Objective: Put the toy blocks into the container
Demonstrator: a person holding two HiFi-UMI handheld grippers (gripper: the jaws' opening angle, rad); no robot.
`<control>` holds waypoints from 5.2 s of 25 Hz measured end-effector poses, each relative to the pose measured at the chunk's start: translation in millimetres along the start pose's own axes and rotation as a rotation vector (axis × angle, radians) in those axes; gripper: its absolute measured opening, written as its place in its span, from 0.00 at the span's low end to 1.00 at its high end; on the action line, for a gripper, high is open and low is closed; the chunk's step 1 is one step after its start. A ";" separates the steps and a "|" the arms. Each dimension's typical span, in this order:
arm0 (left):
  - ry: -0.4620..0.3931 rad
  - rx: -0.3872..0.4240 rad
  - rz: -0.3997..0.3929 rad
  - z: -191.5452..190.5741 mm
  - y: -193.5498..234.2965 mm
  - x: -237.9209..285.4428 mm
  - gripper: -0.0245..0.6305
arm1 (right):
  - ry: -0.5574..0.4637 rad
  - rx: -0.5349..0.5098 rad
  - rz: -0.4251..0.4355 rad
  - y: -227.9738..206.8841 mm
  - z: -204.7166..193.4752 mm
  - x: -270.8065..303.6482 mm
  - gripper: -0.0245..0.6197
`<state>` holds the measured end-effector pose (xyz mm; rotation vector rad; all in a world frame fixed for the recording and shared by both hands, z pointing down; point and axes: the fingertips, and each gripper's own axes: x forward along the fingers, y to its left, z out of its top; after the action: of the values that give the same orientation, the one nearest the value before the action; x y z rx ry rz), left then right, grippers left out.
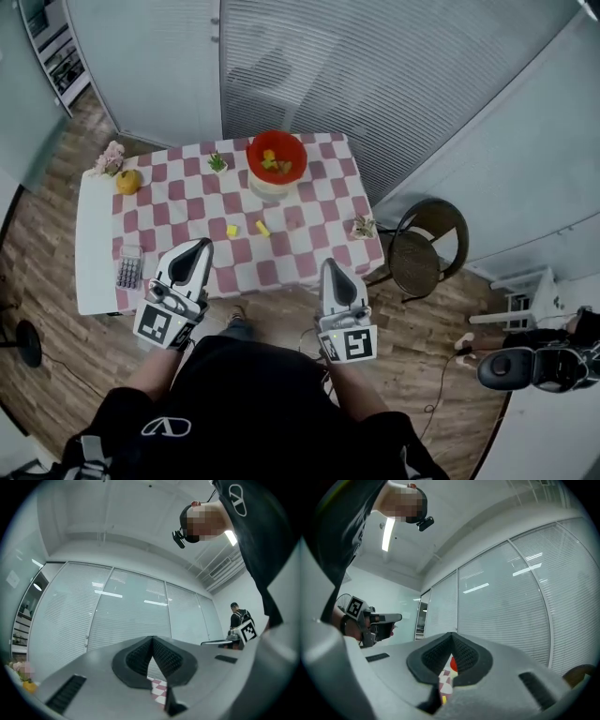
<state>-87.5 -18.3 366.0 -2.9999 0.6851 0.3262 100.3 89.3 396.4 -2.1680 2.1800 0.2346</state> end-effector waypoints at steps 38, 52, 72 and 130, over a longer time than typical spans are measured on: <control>-0.044 -0.093 0.140 -10.0 40.6 81.0 0.05 | 0.273 -0.040 0.185 -61.0 -128.5 154.6 0.74; 0.021 -0.064 0.196 -20.0 42.6 69.5 0.05 | 0.608 0.024 0.243 -68.2 -287.4 168.6 0.73; 0.054 -0.064 0.234 -32.4 46.9 66.5 0.05 | 1.160 0.083 0.444 -48.0 -423.1 138.0 0.58; 0.023 -0.032 0.101 -25.8 34.9 96.6 0.05 | -0.019 -0.048 0.284 -69.2 14.4 152.8 0.27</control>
<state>-12.7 -93.0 370.5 -3.0093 0.8439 0.3100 166.7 -59.7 354.9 -1.8619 2.4899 0.3225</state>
